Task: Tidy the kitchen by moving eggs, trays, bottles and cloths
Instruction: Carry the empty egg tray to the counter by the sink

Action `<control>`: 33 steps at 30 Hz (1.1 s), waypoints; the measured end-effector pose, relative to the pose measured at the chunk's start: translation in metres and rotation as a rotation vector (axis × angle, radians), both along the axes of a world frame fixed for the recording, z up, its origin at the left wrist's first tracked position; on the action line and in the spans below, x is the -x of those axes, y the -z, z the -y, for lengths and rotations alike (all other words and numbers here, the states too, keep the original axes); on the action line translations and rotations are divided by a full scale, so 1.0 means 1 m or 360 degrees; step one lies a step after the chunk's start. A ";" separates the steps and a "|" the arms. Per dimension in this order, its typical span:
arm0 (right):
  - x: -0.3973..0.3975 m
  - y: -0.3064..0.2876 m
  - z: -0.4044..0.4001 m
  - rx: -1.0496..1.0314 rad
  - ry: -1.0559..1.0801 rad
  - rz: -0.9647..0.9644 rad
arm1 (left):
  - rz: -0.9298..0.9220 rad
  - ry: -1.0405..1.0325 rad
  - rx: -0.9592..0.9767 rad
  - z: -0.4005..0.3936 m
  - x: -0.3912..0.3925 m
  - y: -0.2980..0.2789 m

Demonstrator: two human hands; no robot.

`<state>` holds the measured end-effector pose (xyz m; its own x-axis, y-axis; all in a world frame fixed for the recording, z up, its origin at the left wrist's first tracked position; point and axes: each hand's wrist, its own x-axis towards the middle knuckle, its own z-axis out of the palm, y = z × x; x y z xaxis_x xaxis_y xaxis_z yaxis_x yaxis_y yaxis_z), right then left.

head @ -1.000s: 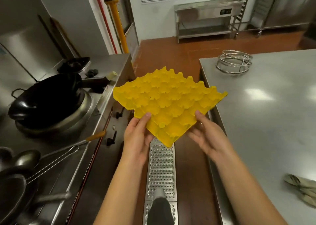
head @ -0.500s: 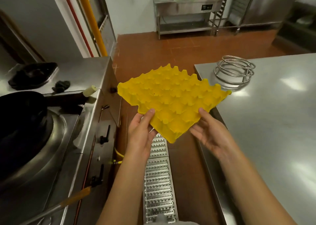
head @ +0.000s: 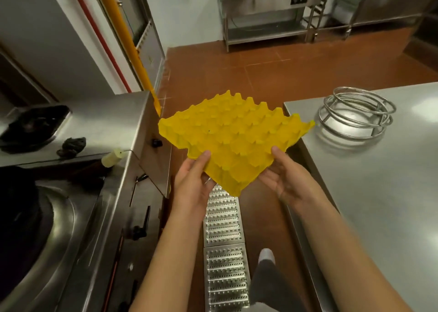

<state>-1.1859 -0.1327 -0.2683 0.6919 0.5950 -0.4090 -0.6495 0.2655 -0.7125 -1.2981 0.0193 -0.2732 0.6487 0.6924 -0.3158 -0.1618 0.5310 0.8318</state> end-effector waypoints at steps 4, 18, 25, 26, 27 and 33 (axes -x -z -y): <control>-0.072 -0.015 -0.042 -0.0116 -0.0102 0.0039 | 0.0003 -0.0087 -0.0027 -0.034 -0.063 -0.022; -0.229 -0.023 -0.141 -0.0181 -0.0312 0.0067 | -0.0002 -0.0267 -0.0073 -0.115 -0.200 -0.044; -0.296 -0.012 -0.191 -0.0102 -0.0207 0.0070 | 0.0002 -0.0142 -0.0014 -0.177 -0.276 -0.023; -0.308 -0.010 -0.202 -0.0068 -0.0185 0.0070 | 0.0009 -0.0120 -0.0002 -0.189 -0.289 -0.019; -0.319 -0.008 -0.213 -0.0035 -0.0166 0.0070 | 0.0016 -0.0104 0.0010 -0.202 -0.302 -0.015; -0.389 -0.008 -0.299 0.0061 0.0004 0.0017 | 0.0055 -0.0032 0.0071 -0.292 -0.387 -0.007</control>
